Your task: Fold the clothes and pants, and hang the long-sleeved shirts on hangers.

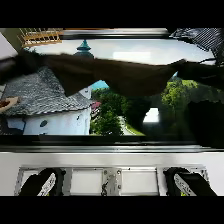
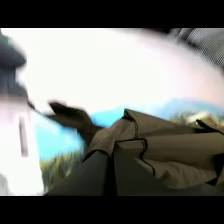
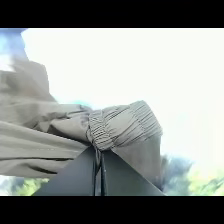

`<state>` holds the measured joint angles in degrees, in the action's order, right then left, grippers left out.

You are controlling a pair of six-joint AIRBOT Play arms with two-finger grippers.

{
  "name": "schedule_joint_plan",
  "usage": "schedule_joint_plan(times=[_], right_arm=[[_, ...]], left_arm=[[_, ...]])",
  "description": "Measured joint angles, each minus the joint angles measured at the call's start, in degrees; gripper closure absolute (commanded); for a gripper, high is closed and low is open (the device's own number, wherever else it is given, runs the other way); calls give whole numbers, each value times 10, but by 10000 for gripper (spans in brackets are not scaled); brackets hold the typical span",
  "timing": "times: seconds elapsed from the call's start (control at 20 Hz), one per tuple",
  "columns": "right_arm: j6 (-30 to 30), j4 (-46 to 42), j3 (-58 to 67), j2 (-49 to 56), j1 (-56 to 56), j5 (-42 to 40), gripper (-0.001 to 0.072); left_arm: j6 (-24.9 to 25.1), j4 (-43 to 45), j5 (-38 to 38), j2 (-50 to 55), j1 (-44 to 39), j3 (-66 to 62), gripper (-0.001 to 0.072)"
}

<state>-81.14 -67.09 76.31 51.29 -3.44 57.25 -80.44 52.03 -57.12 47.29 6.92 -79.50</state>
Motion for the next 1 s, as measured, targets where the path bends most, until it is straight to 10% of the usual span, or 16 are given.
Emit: schedule_joint_plan(times=[0.5, 1.0], right_arm=[[-121, -18, 64, -211, -1, 181, 696], [-177, 17, 64, -2, 9, 286, 696]], left_arm=[[-42, 3, 16, -138, 4, -164, 705], [-53, 4, 12, 180, -33, -210, 705]])
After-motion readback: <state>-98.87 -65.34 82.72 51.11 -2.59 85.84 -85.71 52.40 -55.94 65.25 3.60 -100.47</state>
